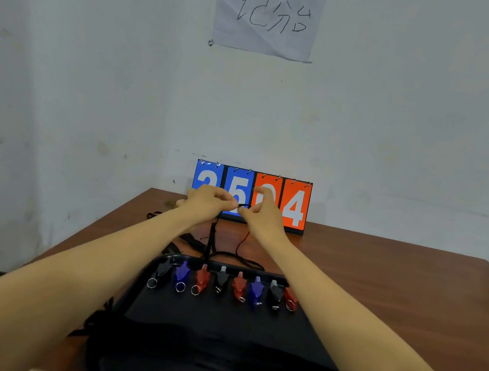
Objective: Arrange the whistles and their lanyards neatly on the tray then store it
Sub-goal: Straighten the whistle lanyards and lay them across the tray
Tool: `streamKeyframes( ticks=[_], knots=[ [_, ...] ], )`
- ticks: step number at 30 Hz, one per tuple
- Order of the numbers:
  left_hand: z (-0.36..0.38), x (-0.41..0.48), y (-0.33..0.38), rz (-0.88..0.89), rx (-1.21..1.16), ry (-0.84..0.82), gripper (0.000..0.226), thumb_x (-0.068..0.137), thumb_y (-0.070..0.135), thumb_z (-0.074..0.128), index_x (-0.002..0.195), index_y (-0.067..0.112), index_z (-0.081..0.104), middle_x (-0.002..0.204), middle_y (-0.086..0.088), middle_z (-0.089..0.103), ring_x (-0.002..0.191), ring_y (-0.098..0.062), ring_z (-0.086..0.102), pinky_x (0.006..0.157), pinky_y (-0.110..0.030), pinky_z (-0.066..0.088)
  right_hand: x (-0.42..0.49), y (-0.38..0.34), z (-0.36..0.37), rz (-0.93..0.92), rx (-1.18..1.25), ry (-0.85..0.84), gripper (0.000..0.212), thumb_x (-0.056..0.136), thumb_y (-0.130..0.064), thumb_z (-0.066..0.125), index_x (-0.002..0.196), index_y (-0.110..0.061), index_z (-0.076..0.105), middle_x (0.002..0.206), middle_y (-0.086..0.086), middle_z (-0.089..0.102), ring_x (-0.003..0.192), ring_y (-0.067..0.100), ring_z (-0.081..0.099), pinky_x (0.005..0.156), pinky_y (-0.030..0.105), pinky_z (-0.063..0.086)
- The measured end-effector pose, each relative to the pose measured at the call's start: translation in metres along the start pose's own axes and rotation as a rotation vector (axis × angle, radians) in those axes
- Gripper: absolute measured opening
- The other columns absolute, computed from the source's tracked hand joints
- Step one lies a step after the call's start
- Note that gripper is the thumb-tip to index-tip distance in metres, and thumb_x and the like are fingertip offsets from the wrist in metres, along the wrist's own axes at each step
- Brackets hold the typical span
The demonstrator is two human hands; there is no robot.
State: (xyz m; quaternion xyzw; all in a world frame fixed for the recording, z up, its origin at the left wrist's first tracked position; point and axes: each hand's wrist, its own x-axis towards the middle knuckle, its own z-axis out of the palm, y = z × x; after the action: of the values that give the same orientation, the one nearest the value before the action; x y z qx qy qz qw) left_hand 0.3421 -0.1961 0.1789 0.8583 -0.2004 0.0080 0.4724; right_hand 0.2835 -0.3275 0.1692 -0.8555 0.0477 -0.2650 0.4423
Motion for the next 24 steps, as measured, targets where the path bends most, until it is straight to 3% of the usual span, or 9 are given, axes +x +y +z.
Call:
streamKeyframes(
  ticks=[3,6,10,15,18,20,24],
  knots=[
    [0.0,-0.01,0.005,0.057,0.008,-0.061,0.022,0.09,0.042,0.053,0.096,0.023,0.063,0.096,0.009,0.067,0.108,-0.015,0.055,0.101,-0.039,0.039,0.003,0.0,-0.004,-0.03,-0.158,-0.071,0.025,0.093,-0.022,0.056,0.11,-0.006,0.064,0.106,0.009,0.065,0.086,0.011,0.05,0.068,0.019,0.037],
    [0.001,-0.013,0.003,0.068,-0.03,-0.122,0.03,0.099,0.034,0.037,0.108,0.016,0.059,0.09,0.006,0.071,0.097,-0.017,0.055,0.085,-0.028,0.038,0.004,-0.002,-0.014,-0.053,-0.102,-0.041,0.025,0.094,-0.022,0.055,0.108,-0.005,0.065,0.11,0.009,0.065,0.089,0.012,0.051,0.077,0.023,0.036],
    [-0.001,-0.017,-0.008,0.072,-0.051,-0.205,0.027,0.098,0.024,0.038,0.108,0.02,0.062,0.107,0.005,0.063,0.11,-0.011,0.052,0.102,-0.028,0.03,0.008,-0.003,-0.031,-0.03,-0.001,0.022,0.022,0.094,-0.019,0.053,0.106,-0.005,0.066,0.106,0.011,0.066,0.085,0.013,0.053,0.072,0.019,0.038],
    [-0.006,-0.021,-0.017,0.133,-0.029,-0.303,0.013,0.091,0.029,0.056,0.1,0.029,0.065,0.111,0.015,0.059,0.111,-0.004,0.051,0.1,-0.025,0.03,0.009,0.001,-0.043,-0.008,0.062,0.053,0.019,0.094,-0.018,0.054,0.098,-0.004,0.066,0.101,0.015,0.068,0.086,0.017,0.053,0.065,0.016,0.038],
    [-0.002,-0.02,-0.019,0.169,0.026,-0.282,0.026,0.087,0.036,0.062,0.112,0.029,0.06,0.102,0.007,0.063,0.103,-0.007,0.057,0.094,-0.024,0.038,0.008,0.001,-0.045,0.006,0.08,0.032,0.018,0.094,-0.019,0.054,0.097,-0.006,0.066,0.1,0.011,0.068,0.088,0.015,0.053,0.066,0.013,0.038],
    [0.002,-0.019,-0.015,0.197,0.038,-0.224,0.029,0.087,0.036,0.062,0.115,0.028,0.058,0.089,0.0,0.058,0.088,-0.01,0.056,0.084,-0.021,0.04,0.006,0.0,-0.046,0.002,0.09,0.015,0.017,0.094,-0.019,0.054,0.095,-0.008,0.066,0.094,0.006,0.066,0.09,0.014,0.054,0.067,0.012,0.038],
    [0.006,-0.021,-0.008,0.251,0.079,-0.196,0.015,0.087,0.035,0.062,0.102,0.032,0.062,0.076,-0.002,0.046,0.07,-0.01,0.042,0.072,-0.021,0.038,0.004,0.0,-0.049,-0.018,0.085,-0.032,0.019,0.093,-0.021,0.056,0.1,-0.007,0.066,0.099,0.005,0.065,0.094,0.015,0.055,0.07,0.014,0.039]
  ],
)
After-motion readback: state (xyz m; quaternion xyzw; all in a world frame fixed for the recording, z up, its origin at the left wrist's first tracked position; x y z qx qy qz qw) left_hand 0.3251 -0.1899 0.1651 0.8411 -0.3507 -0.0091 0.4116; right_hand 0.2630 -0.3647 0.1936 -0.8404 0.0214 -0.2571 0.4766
